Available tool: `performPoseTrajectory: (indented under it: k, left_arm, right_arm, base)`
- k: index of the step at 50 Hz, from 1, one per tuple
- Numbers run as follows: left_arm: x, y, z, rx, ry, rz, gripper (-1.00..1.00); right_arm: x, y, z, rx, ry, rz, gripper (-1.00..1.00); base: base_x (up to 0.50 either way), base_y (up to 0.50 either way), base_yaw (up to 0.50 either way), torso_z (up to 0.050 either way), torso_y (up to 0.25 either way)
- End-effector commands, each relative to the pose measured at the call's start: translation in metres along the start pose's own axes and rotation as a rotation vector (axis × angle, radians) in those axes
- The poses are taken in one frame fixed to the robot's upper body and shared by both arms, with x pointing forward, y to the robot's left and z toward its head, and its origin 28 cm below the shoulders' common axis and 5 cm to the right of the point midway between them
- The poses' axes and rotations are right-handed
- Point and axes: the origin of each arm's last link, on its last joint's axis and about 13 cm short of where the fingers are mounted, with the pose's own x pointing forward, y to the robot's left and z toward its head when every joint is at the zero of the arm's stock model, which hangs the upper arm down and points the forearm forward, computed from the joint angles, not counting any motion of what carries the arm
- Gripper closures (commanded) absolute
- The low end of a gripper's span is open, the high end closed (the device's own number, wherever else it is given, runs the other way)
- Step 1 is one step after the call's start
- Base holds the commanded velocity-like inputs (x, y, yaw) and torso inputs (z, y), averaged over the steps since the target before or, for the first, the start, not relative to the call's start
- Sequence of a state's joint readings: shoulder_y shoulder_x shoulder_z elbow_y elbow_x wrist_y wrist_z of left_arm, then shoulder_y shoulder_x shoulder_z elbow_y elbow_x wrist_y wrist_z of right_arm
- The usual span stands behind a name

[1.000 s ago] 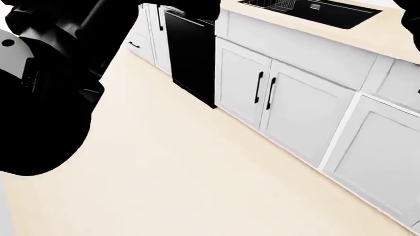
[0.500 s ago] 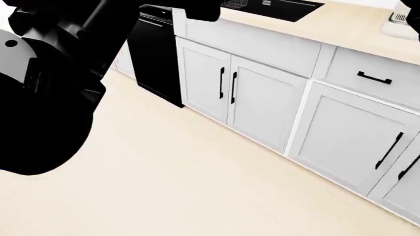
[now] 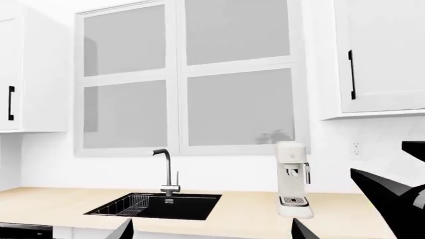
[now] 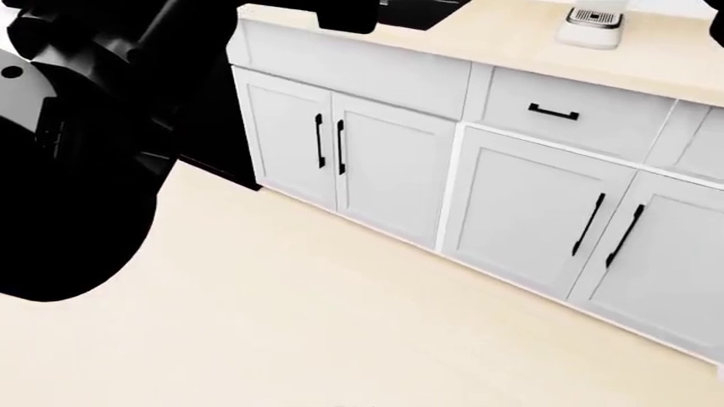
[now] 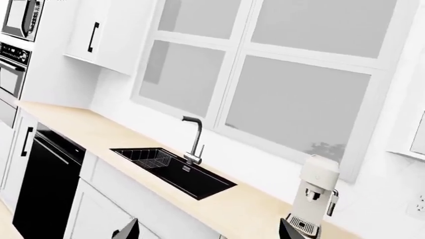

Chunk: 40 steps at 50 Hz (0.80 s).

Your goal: Move the drinks to the dining counter.

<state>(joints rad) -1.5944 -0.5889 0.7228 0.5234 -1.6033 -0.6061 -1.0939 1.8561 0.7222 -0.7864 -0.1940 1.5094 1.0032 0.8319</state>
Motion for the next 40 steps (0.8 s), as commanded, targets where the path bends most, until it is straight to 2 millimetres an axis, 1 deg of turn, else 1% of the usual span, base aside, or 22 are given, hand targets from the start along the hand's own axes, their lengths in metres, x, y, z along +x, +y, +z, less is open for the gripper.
performPoseTrajectory:
  k: [1, 40]
  left_arm:
    - [-0.0005, 0.0, 0.0005, -0.001, 0.0, 0.001, -1.0]
    - [0.0002, 0.0005, 0.0004, -0.002, -0.002, 0.004, -1.0]
  right_arm:
    - [-0.0011, -0.0009, 0.0008, 0.001, -0.001, -0.003, -1.0]
    - [-0.0016, -0.0035, 0.0012, 0.004, -0.002, -0.016, -1.0]
  base:
    - [-0.08, -0.04, -0.5, 0.0, 0.0]
    - [-0.08, -0.03, -0.5, 0.0, 0.0]
